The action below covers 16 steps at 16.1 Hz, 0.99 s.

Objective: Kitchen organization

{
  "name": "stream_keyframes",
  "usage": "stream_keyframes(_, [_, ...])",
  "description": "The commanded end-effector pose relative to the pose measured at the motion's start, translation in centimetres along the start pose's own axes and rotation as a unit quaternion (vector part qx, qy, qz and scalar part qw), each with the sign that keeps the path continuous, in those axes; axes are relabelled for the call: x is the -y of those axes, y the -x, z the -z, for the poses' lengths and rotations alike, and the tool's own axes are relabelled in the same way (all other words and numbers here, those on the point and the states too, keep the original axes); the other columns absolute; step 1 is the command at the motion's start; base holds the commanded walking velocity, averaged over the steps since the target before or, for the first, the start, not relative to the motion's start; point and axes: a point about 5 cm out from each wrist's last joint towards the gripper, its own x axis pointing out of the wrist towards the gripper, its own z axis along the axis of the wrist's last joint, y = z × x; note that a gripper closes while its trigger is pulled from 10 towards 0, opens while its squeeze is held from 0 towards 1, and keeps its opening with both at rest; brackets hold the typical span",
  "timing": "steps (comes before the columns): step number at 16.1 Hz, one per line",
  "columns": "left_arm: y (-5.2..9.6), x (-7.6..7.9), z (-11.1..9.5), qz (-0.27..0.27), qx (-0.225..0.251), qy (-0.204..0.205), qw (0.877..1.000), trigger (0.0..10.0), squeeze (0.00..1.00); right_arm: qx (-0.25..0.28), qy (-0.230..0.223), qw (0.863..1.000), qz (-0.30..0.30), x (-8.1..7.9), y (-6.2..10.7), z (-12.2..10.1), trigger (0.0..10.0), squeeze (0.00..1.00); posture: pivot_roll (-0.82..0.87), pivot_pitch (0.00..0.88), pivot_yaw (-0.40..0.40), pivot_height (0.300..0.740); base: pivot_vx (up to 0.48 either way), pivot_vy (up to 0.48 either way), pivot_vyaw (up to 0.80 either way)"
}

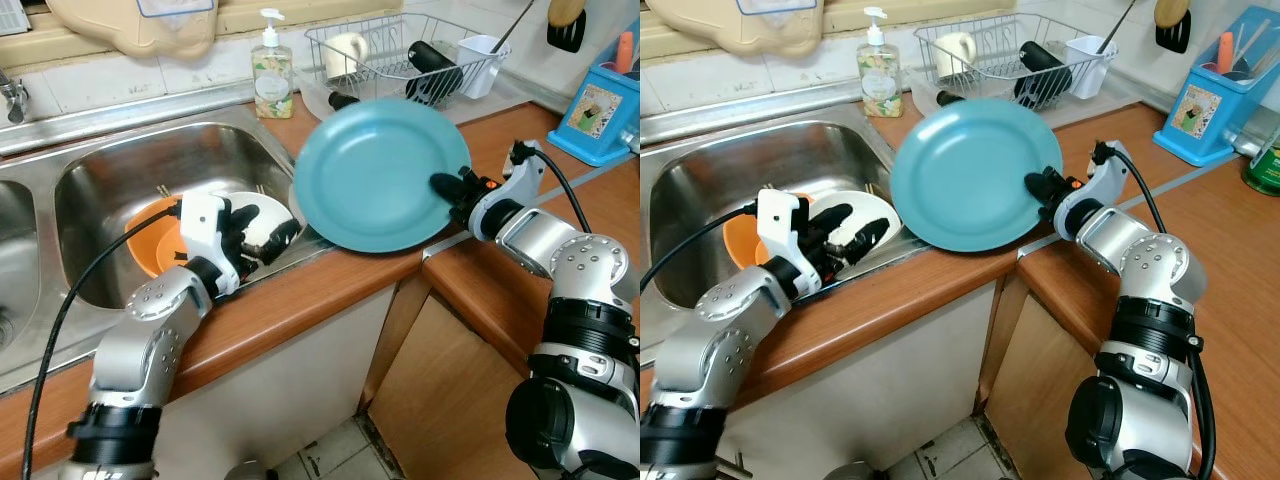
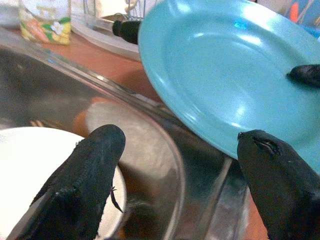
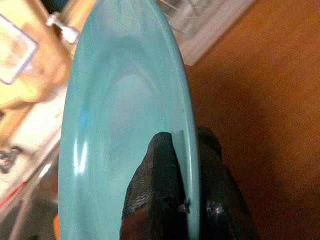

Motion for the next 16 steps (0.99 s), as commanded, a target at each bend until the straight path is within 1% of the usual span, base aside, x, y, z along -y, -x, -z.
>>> stream_keyframes(1, [-0.3, 0.2, -0.1, 0.011, 0.003, 0.033, 0.999, 10.0, 0.00, 0.015, 0.014, 0.998, -0.057, -2.1, 0.2, -0.9, 0.0, 0.00, -0.01, 0.000, 0.024, 0.740, 0.000, 0.000, 0.00])
stream_keyframes(2, [-0.6, 0.5, 0.0, 0.020, 0.008, 0.061, 0.998, 10.0, 0.00, 0.011, 0.011, 0.997, -0.081, -2.8, 0.2, -0.8, 0.0, 0.00, -0.01, 0.000, 0.023, 0.740, 0.000, 0.000, 0.00])
stream_keyframes(3, [-0.8, 0.6, 0.1, 0.021, 0.010, 0.071, 0.997, 10.0, 0.00, 0.009, 0.009, 0.996, -0.093, -3.2, 0.2, -0.7, 0.0, 0.00, -0.01, 0.000, 0.024, 0.740, 0.000, 0.000, 0.00])
stream_keyframes(4, [-1.0, 0.6, 0.1, 0.017, 0.020, 0.095, 0.995, 10.0, 0.00, 0.001, 0.025, 0.994, -0.102, -3.5, 0.2, -0.4, 0.0, 0.00, -0.01, 0.000, 0.026, 0.740, 0.000, 0.000, 0.00])
stream_keyframes(5, [-1.1, 0.7, -0.1, 0.019, 0.030, 0.113, 0.993, 10.0, 0.00, -0.003, 0.031, 0.994, -0.106, -3.7, 0.3, -0.2, 0.0, 0.00, -0.01, 0.000, 0.027, 0.740, 0.000, 0.000, 0.00])
stream_keyframes(6, [-1.2, 1.0, -0.5, 0.033, 0.049, 0.149, 0.987, 10.0, 0.00, -0.008, 0.033, 0.993, -0.114, -3.9, 0.3, 0.0, 0.0, 0.00, -0.01, 0.000, 0.027, 0.740, 0.000, 0.000, 0.00])
stream_keyframes(8, [-1.1, 1.5, -1.3, 0.064, 0.077, 0.198, 0.975, 10.0, 0.00, -0.009, 0.037, 0.992, -0.118, -4.0, 0.5, 0.2, 0.0, 0.00, -0.01, 0.000, 0.029, 0.740, 0.000, 0.000, 0.00])
stream_keyframes(9, [-1.0, 1.6, -1.5, 0.073, 0.081, 0.204, 0.973, 6.2, 0.00, -0.009, 0.034, 0.992, -0.121, -4.0, 0.5, 0.3, 0.0, 0.00, -0.01, 0.000, 0.030, 0.740, 0.000, 0.000, 0.00])
stream_keyframes(10, [-1.0, 1.6, -1.5, 0.076, 0.084, 0.208, 0.972, 0.0, 0.00, -0.009, 0.033, 0.992, -0.122, -4.0, 0.5, 0.3, 0.0, 0.00, -0.01, 0.000, 0.031, 0.740, 0.000, 0.000, 0.00])
stream_keyframes(12, [-0.8, 1.7, -2.0, 0.087, 0.100, 0.231, 0.964, 0.0, 0.00, -0.008, 0.033, 0.992, -0.120, -3.9, 0.5, 0.3, 0.0, 0.00, -0.01, 0.000, 0.031, 0.740, 0.000, 0.000, 0.00])
stream_keyframes(13, [-0.8, 1.7, -2.1, 0.089, 0.104, 0.237, 0.962, 0.0, 0.00, -0.007, 0.033, 0.992, -0.120, -3.9, 0.5, 0.3, 0.0, 0.00, -0.01, 0.000, 0.031, 0.740, 0.000, 0.000, 0.00])
stream_keyframes(14, [-0.6, 1.8, -2.5, 0.100, 0.118, 0.255, 0.955, 0.0, 0.00, -0.008, 0.032, 0.992, -0.121, -4.0, 0.5, 0.3, 0.0, 0.00, -0.01, 0.000, 0.031, 0.740, 0.000, 0.000, 0.00])
stream_keyframes(16, [-0.5, 2.0, -2.7, 0.115, 0.121, 0.263, 0.950, 0.0, 0.00, -0.010, 0.030, 0.992, -0.125, -4.1, 0.5, 0.5, 0.0, 0.00, -0.01, 0.000, 0.031, 0.740, 0.000, 0.000, 0.00])
